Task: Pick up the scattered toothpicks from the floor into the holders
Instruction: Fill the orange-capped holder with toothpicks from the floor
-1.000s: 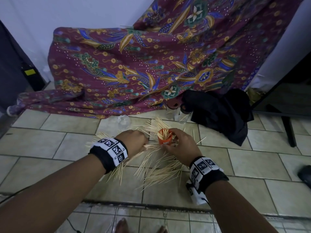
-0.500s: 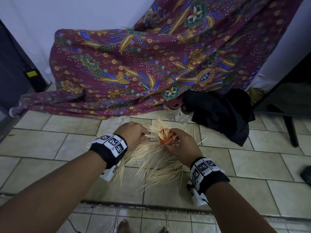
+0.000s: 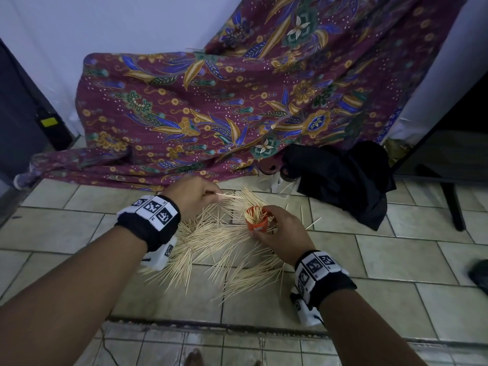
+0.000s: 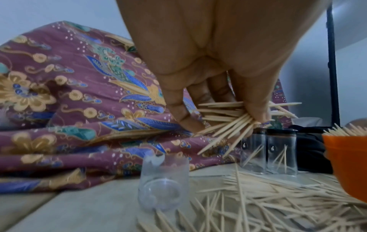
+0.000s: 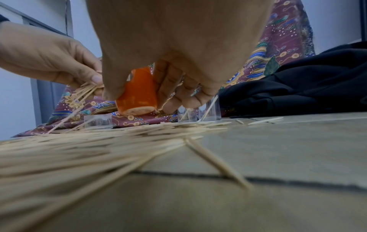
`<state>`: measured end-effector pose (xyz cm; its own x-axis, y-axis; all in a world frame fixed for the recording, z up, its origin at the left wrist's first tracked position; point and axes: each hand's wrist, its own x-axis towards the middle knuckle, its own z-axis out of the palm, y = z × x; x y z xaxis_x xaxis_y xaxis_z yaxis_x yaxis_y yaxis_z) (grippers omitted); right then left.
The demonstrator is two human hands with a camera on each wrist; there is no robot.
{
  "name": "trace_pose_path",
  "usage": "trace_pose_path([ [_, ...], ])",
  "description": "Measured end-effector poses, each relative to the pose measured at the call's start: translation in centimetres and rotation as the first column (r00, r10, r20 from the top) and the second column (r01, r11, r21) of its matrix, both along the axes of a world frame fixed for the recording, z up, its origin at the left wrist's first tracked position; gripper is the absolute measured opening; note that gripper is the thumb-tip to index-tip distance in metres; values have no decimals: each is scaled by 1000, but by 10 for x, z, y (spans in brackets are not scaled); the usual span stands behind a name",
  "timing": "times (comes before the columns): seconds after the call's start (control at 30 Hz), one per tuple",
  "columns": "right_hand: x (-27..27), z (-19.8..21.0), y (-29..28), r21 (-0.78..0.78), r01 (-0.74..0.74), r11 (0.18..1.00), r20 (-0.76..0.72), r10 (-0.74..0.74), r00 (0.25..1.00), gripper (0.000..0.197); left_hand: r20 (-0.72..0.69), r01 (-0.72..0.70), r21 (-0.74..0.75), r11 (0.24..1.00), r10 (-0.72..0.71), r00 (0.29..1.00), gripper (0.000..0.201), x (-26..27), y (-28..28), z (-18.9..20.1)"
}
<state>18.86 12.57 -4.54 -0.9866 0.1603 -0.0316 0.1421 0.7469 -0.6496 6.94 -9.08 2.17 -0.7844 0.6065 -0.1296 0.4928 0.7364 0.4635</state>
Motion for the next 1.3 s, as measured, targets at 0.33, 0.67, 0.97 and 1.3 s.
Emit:
trace_pose_path([
  [0.33,-2,-3,-1,28,-19,999,-6,19,1000,66,-127,307,-362,880,-372,919,27,-3,26,19],
  [0.67,-4,-6,-2,30,-36,999,-21,37,999,63,-91,468,-572,674,-619,780,28,7,65,26],
  [0.97,-2,-3,0,10,-26,1000,-44,26,999,58,-92,492,-606,625,-670,737,25,13,87,33],
  [1.3,-2,-3,5,-2,-2,1000,-42,2,999,57,-59,498,-532,684,-617,785,34,17,93,39],
])
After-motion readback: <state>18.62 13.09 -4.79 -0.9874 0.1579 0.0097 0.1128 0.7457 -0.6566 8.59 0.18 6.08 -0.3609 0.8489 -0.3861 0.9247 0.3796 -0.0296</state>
